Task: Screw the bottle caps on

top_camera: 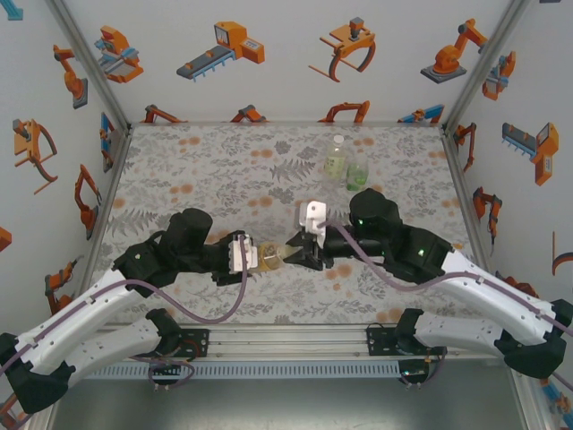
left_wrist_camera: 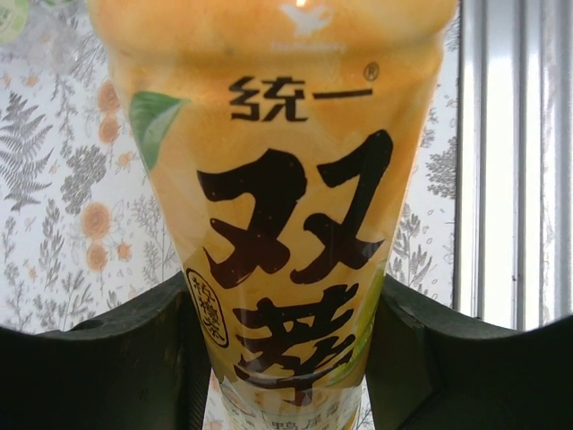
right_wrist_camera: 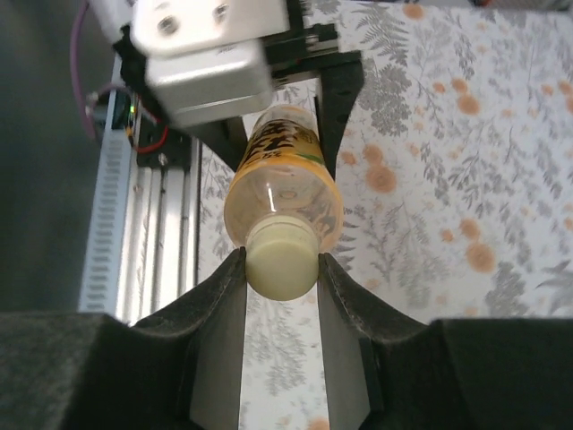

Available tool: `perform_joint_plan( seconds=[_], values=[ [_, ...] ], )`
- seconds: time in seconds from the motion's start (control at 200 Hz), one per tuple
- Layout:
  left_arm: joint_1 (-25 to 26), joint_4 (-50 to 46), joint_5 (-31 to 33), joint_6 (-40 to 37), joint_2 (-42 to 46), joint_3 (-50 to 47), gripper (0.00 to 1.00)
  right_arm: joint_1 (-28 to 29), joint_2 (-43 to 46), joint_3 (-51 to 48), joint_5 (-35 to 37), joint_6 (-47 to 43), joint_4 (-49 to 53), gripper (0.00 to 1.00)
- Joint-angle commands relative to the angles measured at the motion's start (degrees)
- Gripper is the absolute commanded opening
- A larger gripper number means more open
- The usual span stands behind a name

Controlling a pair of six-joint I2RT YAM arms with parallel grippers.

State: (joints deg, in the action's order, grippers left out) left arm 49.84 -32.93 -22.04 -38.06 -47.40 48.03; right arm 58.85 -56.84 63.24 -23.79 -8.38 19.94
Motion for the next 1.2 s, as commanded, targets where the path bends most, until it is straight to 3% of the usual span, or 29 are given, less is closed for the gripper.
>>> perform_joint_plan(
  seconds=[0.0, 0.1, 0.25, 0.366, 0.506, 0.581, 0.666, 0.876, 1.072, 1.197],
  values=[
    [0.43, 2.89, 2.27, 0.27, -0.59, 1.36, 0.0, 0.12, 0.05, -1.86, 13.43, 28.63, -7.79, 0.05],
    [0.47, 4.2, 5.24, 0.27, -1.45, 1.05, 0.0, 0.12, 0.18, -3.08, 22.17, 49.19, -6.39, 0.03],
    [0.43, 6.23, 8.26, -0.08, -2.61, 0.75, 0.0, 0.04, -0.45, -3.32, 28.6, 73.39, -0.14, 0.01],
    [0.47, 6.91, 8.89, -0.93, -3.52, 0.91, 0.0, -0.06, -1.29, -4.47, 28.54, 79.82, -1.25, 0.01],
    [0.43, 6.39, 8.38, -1.92, -4.53, 1.63, 0.0, -0.05, -2.31, -4.08, 28.08, 79.67, -2.63, 0.02],
    [0.43, 6.34, 7.86, -2.09, -4.52, 1.64, 0.0, -0.01, -2.23, -3.29, 28.19, 76.88, -2.54, 0.05],
    [0.43, 6.22, 7.12, -2.02, -4.24, 1.54, 0.0, -0.02, -1.64, -1.93, 28.19, 71.96, -1.62, 0.17],
    [0.5, 5.17, 5.2, -1.71, -3.41, 1.53, 0.0, -0.05, 1.41, 1.02, 23.31, 49.86, -1.38, 0.42],
    [0.67, 3.43, 2.65, -1.08, -2.77, 2.33, 0.0, -0.04, 4.58, 3.07, 18.3, 24.55, 0.27, 0.49],
    [0.78, 2.73, -0.05, -1.11, -1.88, 2.2, 0.0, -0.02, 4.32, 4.03, 8.65, 5.86, 0.47, 0.51]
  ],
)
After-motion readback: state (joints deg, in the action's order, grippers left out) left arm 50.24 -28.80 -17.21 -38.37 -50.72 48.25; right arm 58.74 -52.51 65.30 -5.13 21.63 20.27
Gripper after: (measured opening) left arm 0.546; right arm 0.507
